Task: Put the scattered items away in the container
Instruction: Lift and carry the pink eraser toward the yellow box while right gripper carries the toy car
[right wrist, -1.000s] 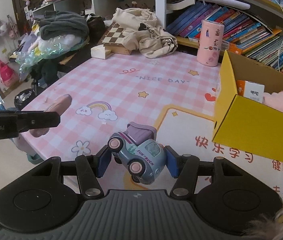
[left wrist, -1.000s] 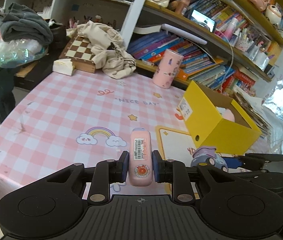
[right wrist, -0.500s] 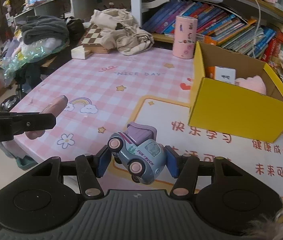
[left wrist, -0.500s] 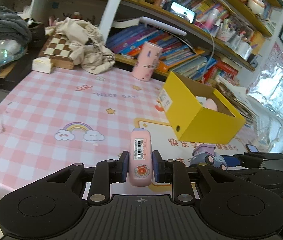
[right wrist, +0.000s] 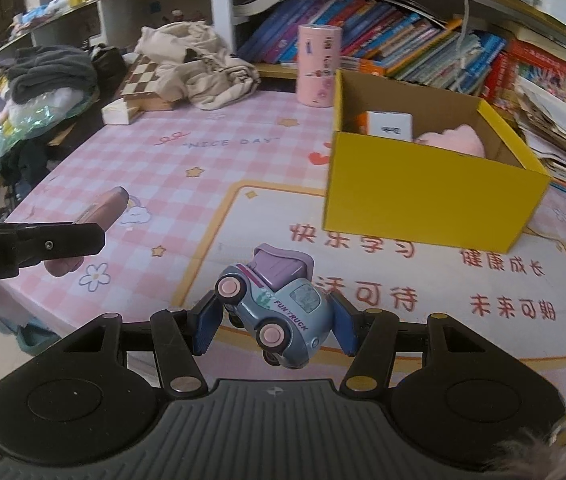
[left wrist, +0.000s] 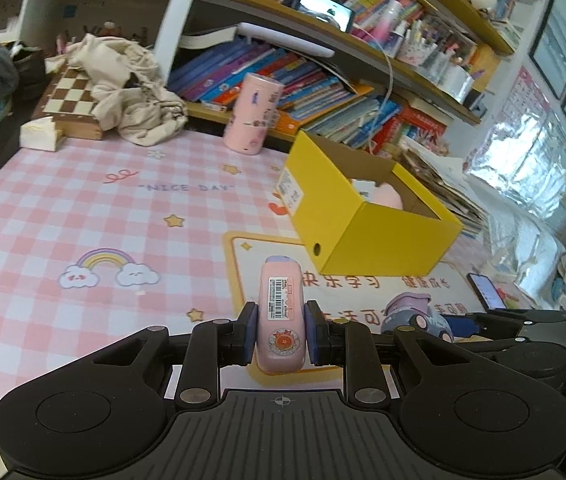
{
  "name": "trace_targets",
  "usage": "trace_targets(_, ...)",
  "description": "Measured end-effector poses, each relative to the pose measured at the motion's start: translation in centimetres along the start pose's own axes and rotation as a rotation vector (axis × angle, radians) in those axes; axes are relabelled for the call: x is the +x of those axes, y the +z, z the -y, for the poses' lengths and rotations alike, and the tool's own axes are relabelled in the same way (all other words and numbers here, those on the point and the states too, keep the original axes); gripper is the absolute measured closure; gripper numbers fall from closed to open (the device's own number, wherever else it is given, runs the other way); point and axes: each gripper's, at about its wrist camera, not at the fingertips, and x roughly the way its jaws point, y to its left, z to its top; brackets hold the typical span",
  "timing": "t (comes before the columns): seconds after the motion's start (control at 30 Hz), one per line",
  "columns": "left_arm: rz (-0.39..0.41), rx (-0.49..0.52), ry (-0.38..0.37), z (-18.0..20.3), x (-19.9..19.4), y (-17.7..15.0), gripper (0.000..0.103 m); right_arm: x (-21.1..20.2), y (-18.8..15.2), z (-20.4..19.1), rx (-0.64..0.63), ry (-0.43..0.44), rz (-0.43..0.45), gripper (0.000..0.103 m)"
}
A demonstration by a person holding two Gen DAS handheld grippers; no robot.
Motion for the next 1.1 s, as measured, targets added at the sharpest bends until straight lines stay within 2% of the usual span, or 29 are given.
trace_targets(0.6,-0.038,0.055,-0.062,3.2,2.7,0.5,0.080,-0.8,-0.7,3.7,0.073,-0.065,0.003,0.048)
trace_targets(1.1,-0.062,0.086,-0.083,6.3,5.9,1.4,0.080,-0.5,-0.4,7.9,0.112,-0.089,-0.005,0.048)
